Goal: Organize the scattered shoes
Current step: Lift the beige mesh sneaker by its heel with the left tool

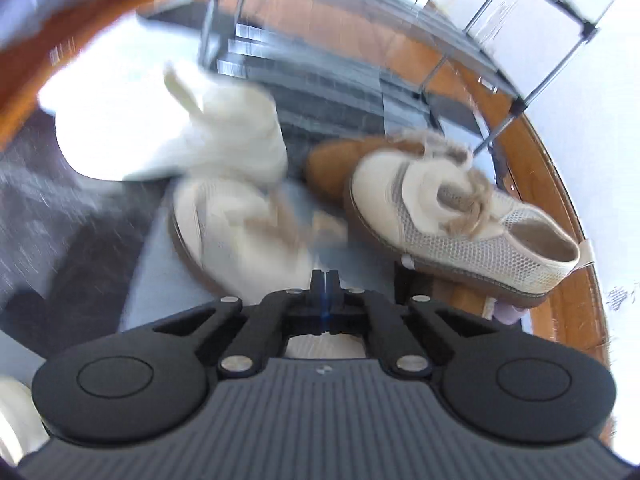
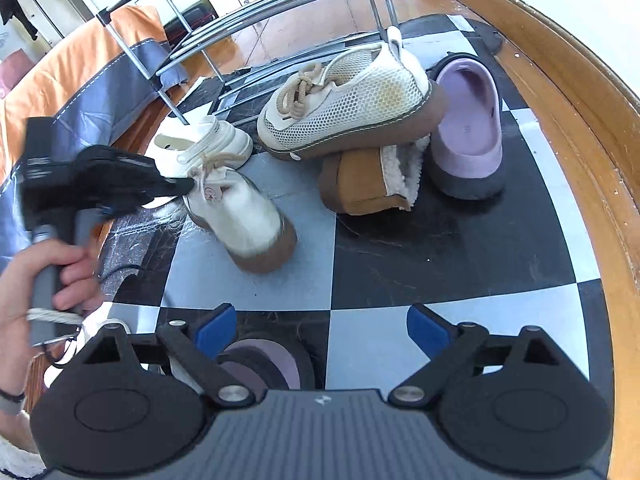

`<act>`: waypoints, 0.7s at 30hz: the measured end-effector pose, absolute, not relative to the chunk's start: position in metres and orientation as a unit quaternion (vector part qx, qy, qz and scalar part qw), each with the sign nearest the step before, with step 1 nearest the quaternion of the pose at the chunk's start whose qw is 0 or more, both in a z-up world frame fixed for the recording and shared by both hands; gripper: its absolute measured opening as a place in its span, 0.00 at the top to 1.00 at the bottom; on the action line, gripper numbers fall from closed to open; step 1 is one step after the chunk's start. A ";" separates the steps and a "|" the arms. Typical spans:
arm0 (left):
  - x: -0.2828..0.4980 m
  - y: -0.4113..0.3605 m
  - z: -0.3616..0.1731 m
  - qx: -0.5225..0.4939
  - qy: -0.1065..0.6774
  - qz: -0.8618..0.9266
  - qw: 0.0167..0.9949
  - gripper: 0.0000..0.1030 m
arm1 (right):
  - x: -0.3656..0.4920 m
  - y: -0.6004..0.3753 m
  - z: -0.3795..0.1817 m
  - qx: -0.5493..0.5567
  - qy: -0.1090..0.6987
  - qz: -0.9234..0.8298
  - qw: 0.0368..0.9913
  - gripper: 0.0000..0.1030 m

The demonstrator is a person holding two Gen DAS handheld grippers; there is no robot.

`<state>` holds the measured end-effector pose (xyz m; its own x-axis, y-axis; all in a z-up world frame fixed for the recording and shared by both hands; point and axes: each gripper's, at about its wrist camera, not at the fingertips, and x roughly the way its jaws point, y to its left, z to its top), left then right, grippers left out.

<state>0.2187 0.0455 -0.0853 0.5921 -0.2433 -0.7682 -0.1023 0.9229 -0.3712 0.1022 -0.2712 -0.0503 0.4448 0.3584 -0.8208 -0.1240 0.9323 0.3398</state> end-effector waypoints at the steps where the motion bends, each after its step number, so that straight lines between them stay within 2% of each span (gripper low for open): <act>1: 0.219 0.051 -0.081 -0.198 0.458 -0.041 0.866 1.00 | 0.102 -0.271 -0.050 0.118 0.507 0.145 0.841 0.09; 4: 0.219 0.056 -0.082 -0.214 0.468 -0.053 0.856 0.99 | 0.098 -0.271 -0.047 0.120 0.507 0.149 0.841 0.09; 9: 0.211 0.039 -0.100 -0.169 0.476 -0.043 0.862 0.96 | 0.096 -0.271 -0.049 0.125 0.511 0.153 0.837 0.09; 15: 0.204 0.016 -0.129 -0.145 0.463 -0.045 0.873 0.73 | 0.093 -0.272 -0.053 0.126 0.520 0.151 0.831 0.09; 21: 0.192 -0.004 -0.132 -0.053 0.444 0.014 0.895 0.61 | 0.094 -0.271 -0.060 0.127 0.533 0.158 0.821 0.09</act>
<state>0.1924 -0.0040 -0.1321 0.6061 -0.0217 -0.7951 -0.0727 0.9939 -0.0825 0.0935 -0.2710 -0.0604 0.3812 0.3942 -0.8362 -0.1238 0.9182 0.3763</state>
